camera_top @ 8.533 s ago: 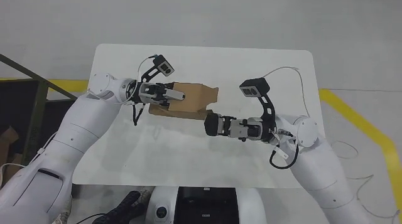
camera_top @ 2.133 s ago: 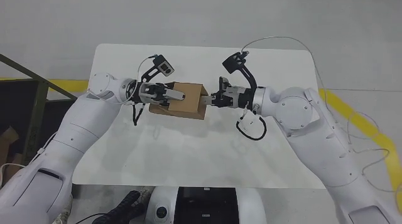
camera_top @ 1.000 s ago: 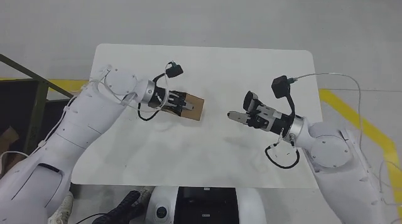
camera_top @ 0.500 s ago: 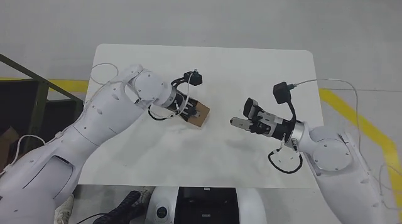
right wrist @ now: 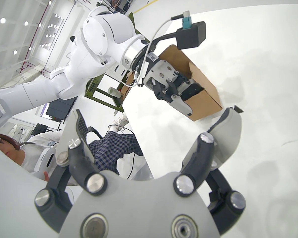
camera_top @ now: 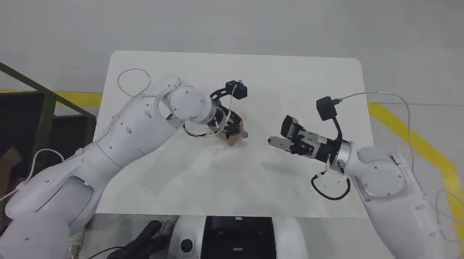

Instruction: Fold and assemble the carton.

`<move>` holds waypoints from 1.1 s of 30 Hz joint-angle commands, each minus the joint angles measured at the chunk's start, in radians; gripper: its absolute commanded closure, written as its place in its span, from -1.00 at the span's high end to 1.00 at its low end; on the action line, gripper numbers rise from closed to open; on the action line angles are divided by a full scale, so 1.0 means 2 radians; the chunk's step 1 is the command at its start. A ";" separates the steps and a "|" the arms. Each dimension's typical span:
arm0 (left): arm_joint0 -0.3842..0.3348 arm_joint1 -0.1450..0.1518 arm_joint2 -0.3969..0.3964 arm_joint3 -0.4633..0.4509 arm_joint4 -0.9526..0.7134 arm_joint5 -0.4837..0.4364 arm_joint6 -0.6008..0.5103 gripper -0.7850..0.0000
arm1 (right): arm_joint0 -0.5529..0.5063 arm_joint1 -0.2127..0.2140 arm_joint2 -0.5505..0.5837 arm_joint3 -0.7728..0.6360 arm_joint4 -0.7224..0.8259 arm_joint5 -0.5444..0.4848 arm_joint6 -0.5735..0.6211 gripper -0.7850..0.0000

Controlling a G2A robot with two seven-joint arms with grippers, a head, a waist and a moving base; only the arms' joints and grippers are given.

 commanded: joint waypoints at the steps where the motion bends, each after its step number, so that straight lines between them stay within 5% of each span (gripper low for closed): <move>1: 0.002 0.000 -0.007 -0.003 -0.008 -0.010 0.012 1.00 | 0.000 0.000 0.001 0.000 0.001 0.000 0.000 1.00; 17: 0.072 0.030 -0.133 -0.072 -0.034 -0.122 0.127 1.00 | -0.018 0.006 0.023 -0.009 0.018 -0.011 -0.018 1.00; 33: 0.155 0.061 -0.291 -0.068 0.029 -0.325 0.267 1.00 | 0.003 0.005 -0.009 -0.002 0.015 -0.006 -0.014 1.00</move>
